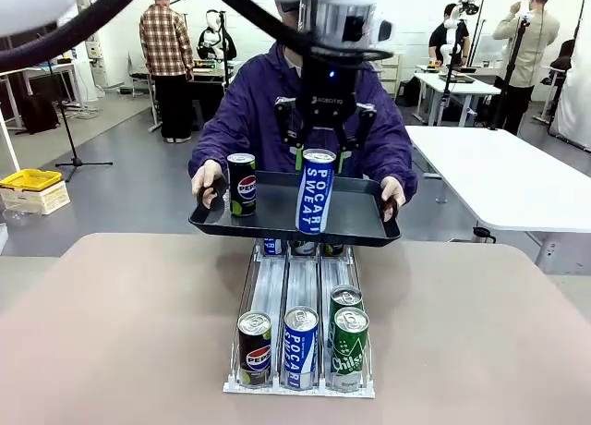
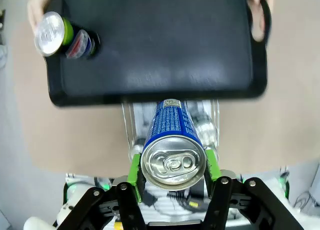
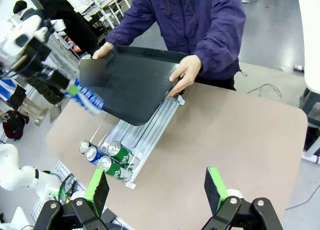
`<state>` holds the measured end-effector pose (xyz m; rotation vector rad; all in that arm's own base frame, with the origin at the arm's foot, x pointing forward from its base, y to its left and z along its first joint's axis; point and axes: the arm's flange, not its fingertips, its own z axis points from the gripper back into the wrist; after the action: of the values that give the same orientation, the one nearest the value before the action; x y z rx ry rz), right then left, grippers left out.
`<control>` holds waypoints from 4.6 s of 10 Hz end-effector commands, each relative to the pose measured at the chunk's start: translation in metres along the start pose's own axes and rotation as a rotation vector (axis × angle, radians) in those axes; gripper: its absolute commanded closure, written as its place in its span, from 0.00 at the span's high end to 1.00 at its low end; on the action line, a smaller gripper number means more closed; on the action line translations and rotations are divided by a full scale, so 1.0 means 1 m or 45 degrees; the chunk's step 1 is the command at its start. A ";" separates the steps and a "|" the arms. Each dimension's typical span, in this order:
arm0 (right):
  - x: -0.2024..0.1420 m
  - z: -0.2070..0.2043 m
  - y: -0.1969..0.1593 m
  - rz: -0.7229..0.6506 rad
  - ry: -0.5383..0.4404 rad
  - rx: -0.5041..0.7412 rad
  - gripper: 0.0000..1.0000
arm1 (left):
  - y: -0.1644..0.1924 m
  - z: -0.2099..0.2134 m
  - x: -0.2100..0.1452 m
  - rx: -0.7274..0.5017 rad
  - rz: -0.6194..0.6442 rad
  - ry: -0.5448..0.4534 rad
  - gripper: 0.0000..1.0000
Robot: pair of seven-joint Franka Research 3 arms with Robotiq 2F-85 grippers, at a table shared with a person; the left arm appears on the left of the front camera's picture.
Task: Retrieve and hand over the desired beverage to the person.
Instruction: Place the picked can on the Handle tray extended by the person.
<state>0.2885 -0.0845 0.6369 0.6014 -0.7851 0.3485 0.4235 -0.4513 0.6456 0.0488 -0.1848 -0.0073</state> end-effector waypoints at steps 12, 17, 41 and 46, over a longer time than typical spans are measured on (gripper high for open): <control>0.000 -0.002 -0.002 0.010 -0.020 0.045 1.00 | 0.014 -0.054 0.127 -0.017 0.246 0.188 0.58; 0.000 -0.002 -0.002 0.010 -0.020 0.045 1.00 | 0.015 -0.055 0.134 -0.024 0.252 0.213 1.00; 0.000 -0.002 -0.002 0.010 -0.020 0.045 1.00 | 0.279 0.014 -0.095 -0.403 -0.379 -0.221 1.00; 0.000 -0.002 -0.002 0.010 -0.020 0.045 1.00 | 0.279 0.014 -0.095 -0.403 -0.379 -0.221 1.00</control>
<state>0.2885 -0.0846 0.6367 0.6019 -0.7840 0.3486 0.3282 -0.1719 0.6550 -0.2401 -0.3422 -0.3336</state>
